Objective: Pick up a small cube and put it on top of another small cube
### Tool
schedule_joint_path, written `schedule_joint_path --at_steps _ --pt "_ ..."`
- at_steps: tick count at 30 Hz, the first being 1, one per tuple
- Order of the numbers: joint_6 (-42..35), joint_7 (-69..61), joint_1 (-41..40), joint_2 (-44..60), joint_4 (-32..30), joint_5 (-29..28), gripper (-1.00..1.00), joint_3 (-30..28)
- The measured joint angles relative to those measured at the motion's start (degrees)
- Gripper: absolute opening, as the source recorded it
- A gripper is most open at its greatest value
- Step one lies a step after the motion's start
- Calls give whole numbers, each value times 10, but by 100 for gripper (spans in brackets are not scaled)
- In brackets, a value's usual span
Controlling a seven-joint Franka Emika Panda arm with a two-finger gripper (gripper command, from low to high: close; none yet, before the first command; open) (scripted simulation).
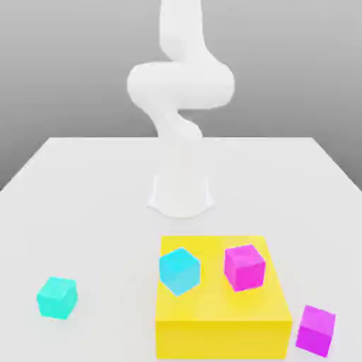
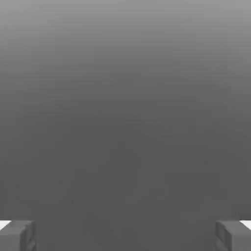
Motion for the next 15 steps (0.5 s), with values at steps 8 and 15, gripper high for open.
schedule_joint_path --at_steps 8,15 --pt "80 -69 -11 168 -50 12 0 -79" --pt "148 -142 -29 314 -93 42 0 -141"
